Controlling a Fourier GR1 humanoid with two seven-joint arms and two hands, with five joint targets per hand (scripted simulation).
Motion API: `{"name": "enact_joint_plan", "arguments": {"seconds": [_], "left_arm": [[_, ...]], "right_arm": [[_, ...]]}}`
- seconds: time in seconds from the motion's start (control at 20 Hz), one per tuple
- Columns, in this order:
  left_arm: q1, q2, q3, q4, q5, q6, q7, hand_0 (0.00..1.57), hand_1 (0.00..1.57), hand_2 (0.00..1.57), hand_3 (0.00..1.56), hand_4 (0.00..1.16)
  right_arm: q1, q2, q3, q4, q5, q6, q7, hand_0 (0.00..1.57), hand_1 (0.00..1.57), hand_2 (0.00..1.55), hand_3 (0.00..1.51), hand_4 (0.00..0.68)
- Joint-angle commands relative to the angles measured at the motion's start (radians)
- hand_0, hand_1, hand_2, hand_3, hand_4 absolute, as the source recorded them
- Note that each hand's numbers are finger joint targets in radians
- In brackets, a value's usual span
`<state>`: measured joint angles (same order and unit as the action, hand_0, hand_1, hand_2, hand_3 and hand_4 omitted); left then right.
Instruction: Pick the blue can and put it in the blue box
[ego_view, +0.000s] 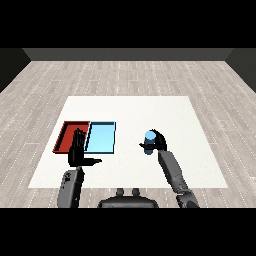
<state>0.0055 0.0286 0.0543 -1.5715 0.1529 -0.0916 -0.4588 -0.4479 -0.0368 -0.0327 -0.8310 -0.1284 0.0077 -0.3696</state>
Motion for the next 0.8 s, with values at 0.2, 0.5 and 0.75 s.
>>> {"name": "enact_joint_plan", "arguments": {"seconds": [0.2, 0.5, 0.75], "left_arm": [[-0.054, 0.022, -0.036, 0.042, -0.074, 0.029, 0.057, 0.0, 0.0, 0.0, 0.0, 0.0], [-0.045, -0.02, -0.11, 0.01, -0.058, 0.021, 0.122, 0.0, 0.0, 0.0, 0.0, 0.0], [-0.152, -0.028, -0.181, 0.165, -0.05, 0.076, 0.123, 0.0, 0.0, 0.0, 0.0, 0.0]], "right_arm": [[-0.037, -0.007, -0.006, -0.085, -0.002, 0.014, 0.01, 1.47, 1.47, 1.45, 1.41, 0.643], [-0.041, 0.015, 0.048, -0.219, 0.031, 0.012, 0.004, 1.46, 1.46, 1.43, 1.41, 0.66], [-0.001, 0.036, 0.142, -0.322, 0.011, -0.078, 0.035, 1.43, 1.43, 1.44, 1.42, 0.666]]}}
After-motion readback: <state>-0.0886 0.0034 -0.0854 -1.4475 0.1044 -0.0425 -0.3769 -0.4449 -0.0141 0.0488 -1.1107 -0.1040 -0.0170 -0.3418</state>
